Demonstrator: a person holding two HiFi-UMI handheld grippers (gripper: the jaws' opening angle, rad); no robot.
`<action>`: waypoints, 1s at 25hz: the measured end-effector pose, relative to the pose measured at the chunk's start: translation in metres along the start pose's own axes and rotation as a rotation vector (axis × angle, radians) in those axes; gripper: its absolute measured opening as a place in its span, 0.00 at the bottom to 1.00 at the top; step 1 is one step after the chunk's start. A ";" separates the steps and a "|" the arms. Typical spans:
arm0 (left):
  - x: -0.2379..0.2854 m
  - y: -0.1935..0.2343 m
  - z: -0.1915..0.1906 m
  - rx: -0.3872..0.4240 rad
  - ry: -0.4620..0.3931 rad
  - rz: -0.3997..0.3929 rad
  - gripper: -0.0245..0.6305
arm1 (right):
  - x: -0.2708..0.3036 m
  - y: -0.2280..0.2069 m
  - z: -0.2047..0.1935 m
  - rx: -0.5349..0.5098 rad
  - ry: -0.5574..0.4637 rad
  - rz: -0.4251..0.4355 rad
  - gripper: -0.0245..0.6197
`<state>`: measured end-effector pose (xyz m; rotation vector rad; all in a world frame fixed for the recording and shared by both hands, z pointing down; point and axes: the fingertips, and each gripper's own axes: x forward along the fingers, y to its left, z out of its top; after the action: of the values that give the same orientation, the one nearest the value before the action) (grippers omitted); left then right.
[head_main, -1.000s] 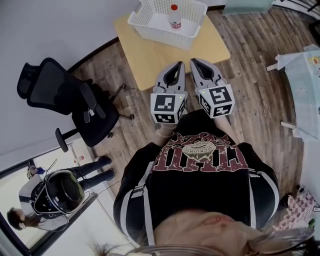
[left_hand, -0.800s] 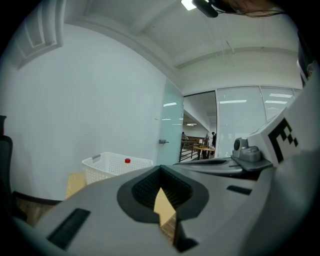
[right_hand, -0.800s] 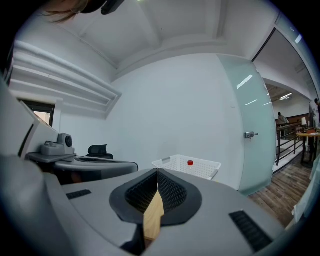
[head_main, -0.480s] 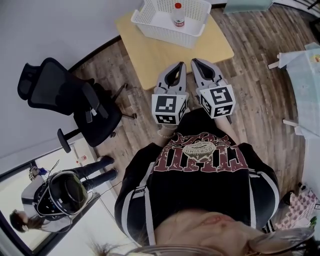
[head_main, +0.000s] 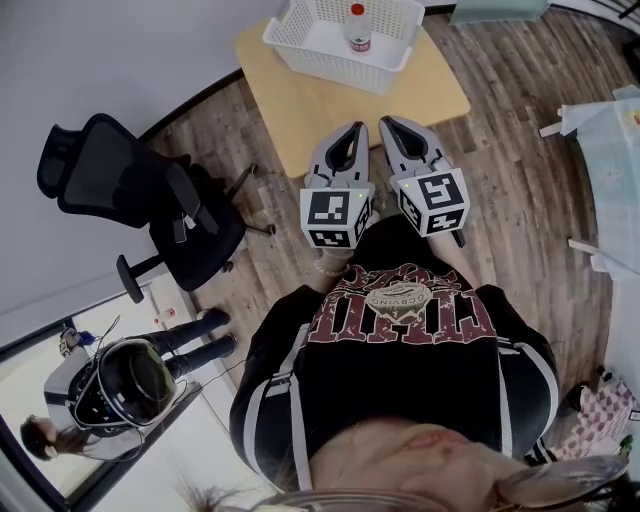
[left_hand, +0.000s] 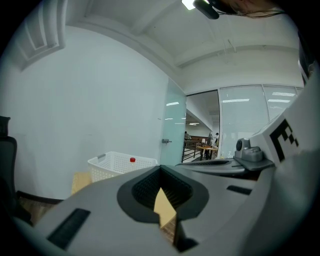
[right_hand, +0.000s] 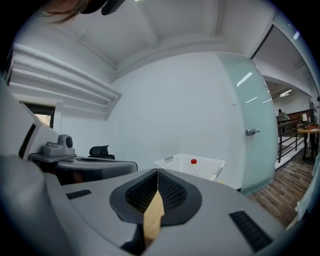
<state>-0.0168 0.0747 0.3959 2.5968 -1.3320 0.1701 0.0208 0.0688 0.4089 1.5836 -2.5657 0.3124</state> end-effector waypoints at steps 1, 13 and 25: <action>0.002 -0.002 -0.001 0.000 0.003 -0.001 0.11 | 0.000 -0.002 0.000 0.001 0.000 0.001 0.07; 0.022 0.001 0.003 -0.004 0.012 0.028 0.11 | 0.016 -0.020 0.003 0.013 0.008 0.037 0.07; 0.065 0.004 0.012 -0.011 0.020 0.062 0.11 | 0.043 -0.050 0.016 0.003 0.015 0.095 0.07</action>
<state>0.0177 0.0177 0.3979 2.5399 -1.4030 0.1983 0.0465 0.0056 0.4082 1.4577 -2.6353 0.3358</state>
